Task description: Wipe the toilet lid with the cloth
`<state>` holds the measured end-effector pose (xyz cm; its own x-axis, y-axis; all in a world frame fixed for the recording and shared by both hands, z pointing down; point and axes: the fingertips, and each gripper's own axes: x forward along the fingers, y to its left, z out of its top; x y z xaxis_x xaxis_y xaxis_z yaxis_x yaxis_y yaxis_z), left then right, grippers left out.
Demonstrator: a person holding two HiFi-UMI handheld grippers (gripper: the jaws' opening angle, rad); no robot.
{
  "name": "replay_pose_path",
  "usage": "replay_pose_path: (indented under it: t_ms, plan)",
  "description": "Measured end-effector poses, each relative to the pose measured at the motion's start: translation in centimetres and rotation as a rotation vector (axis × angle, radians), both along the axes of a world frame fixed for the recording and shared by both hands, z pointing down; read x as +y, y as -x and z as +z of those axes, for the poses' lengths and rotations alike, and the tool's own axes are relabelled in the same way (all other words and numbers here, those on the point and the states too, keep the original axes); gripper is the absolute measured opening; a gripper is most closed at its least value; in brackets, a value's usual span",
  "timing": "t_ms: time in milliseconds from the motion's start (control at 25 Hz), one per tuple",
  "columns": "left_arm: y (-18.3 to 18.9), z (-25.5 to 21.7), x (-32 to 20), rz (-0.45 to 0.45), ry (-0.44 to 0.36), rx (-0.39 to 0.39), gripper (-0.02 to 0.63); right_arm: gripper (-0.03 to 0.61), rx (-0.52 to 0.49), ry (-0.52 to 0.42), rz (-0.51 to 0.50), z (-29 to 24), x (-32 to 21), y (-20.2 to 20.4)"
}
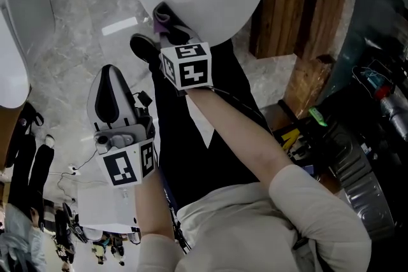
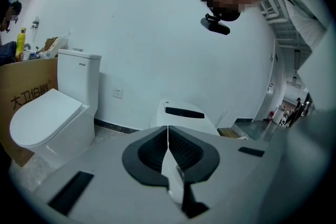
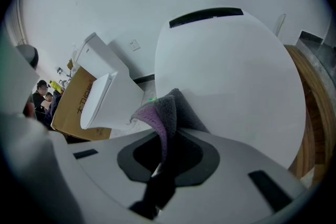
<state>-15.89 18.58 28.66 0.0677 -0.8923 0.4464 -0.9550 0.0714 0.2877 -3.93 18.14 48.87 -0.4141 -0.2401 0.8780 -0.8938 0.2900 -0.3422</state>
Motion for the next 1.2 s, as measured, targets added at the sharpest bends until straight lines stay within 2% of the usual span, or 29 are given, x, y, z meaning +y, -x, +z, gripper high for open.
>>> replay_pose_path:
  t_ms: [120,240,440,640,840,1200]
  plan:
    - [0.0,-0.2,-0.5,0.007,-0.003,-0.012,0.017,0.054,-0.086,-0.105,-0.002,-2.5,-2.5,0.5]
    - [0.1,-0.7,-1.4,0.005,-0.018,-0.024,0.017,0.054,-0.176,-0.274,-0.046,-6.6,-6.1,0.8]
    - [-0.2,-1.7,-3.2,-0.005,-0.048,-0.039,0.015,0.054,-0.237,-0.577,-0.15,-14.7,-10.9,-0.4]
    - [-0.8,-2.7,-5.5,0.006,-0.082,-0.059,0.017,0.054,-0.272,-0.75,-0.2,-20.4,-12.9,-2.5]
    - [-1.1,-3.3,-7.1,0.019,-0.1,-0.082,0.015,0.054,-0.269,-0.781,-0.179,-21.8,-13.5,-3.7]
    - [-2.0,-2.4,-7.5,0.034,-0.074,-0.082,0.015,0.054,-0.253,-0.754,-0.167,-20.6,-13.6,-4.5]
